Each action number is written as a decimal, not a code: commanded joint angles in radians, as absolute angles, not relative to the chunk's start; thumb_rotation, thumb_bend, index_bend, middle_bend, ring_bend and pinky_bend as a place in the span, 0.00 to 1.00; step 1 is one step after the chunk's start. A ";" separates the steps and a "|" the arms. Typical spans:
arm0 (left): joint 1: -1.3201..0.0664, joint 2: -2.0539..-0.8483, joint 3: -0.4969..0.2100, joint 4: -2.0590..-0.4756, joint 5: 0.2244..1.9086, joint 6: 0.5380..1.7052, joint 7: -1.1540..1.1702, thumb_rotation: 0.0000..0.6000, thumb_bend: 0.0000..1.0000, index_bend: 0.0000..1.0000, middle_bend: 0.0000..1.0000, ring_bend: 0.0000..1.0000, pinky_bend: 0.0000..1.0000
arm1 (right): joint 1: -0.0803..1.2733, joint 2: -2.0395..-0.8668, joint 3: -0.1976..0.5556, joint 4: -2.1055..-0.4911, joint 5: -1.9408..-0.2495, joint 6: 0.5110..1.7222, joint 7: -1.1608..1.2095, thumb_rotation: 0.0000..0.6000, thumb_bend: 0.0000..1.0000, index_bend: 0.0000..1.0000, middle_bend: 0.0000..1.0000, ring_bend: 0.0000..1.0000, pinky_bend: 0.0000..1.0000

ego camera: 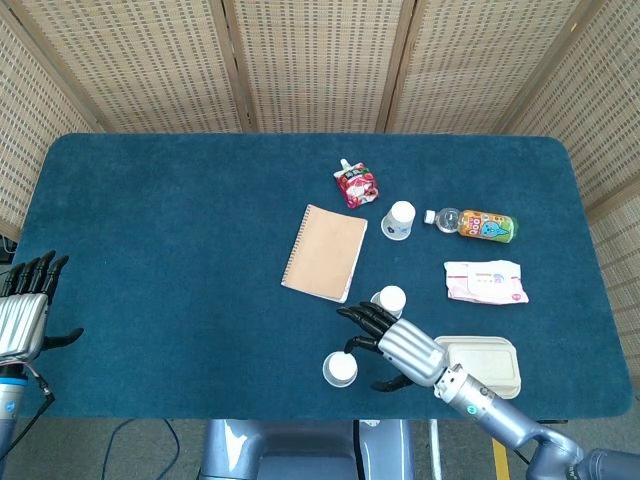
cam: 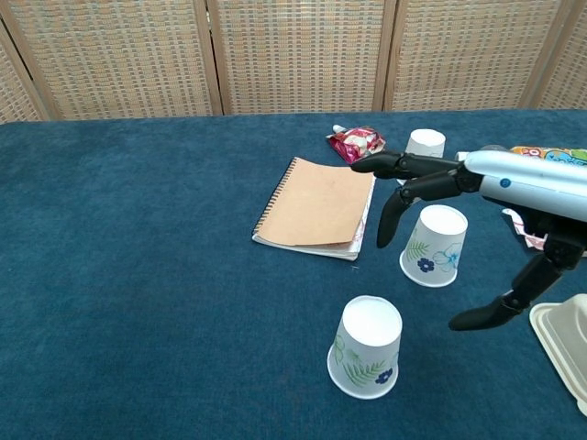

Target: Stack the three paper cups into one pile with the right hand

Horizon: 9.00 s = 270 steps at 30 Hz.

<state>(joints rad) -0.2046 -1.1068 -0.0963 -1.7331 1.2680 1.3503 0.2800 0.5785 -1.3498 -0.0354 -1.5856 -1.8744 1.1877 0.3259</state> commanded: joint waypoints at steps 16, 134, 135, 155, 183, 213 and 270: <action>-0.204 -1.091 -0.096 -1.738 1.266 1.345 0.252 1.00 0.00 0.00 0.00 0.00 0.02 | 0.617 -1.453 -0.029 -1.531 -1.783 1.107 0.258 1.00 0.22 0.39 0.08 0.00 0.00; -0.222 -1.096 -0.082 -1.743 1.232 1.330 0.317 1.00 0.01 0.00 0.00 0.00 0.02 | 0.637 -1.343 0.136 -1.380 -1.435 1.029 0.284 1.00 0.20 0.27 0.00 0.00 0.00; -0.223 -1.098 -0.083 -1.738 1.233 1.329 0.318 1.00 0.01 0.00 0.00 0.00 0.02 | 0.643 -1.338 0.144 -1.377 -1.429 1.024 0.282 1.00 0.20 0.28 0.00 0.00 0.00; -0.218 -1.126 -0.094 -1.700 1.264 1.370 0.309 1.00 0.01 0.00 0.00 0.00 0.02 | 0.847 -1.427 0.270 -1.103 -1.250 0.781 0.129 1.00 0.20 0.33 0.03 0.00 0.00; -0.252 -1.162 -0.113 -1.642 1.189 1.302 0.335 1.00 0.01 0.00 0.00 0.00 0.02 | 1.029 -1.729 0.250 -0.545 -1.235 0.520 0.198 1.00 0.20 0.38 0.04 0.00 0.00; -0.254 -1.156 -0.100 -1.660 1.212 1.305 0.333 1.00 0.01 0.00 0.00 0.00 0.02 | 1.014 -1.703 0.214 -0.534 -1.338 0.626 0.357 1.00 0.25 0.52 0.10 0.00 0.00; -0.229 -1.137 -0.050 -1.718 1.332 1.331 0.316 1.00 0.02 0.00 0.00 0.00 0.02 | 0.619 -1.162 0.149 -1.792 -1.249 1.038 -0.199 1.00 0.24 0.53 0.10 0.00 0.00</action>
<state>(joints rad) -0.2294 -1.1366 -0.0499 -1.7180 1.3324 1.3308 0.3162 0.6156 -1.1531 0.1482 -1.8020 -1.2545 1.0438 -0.2006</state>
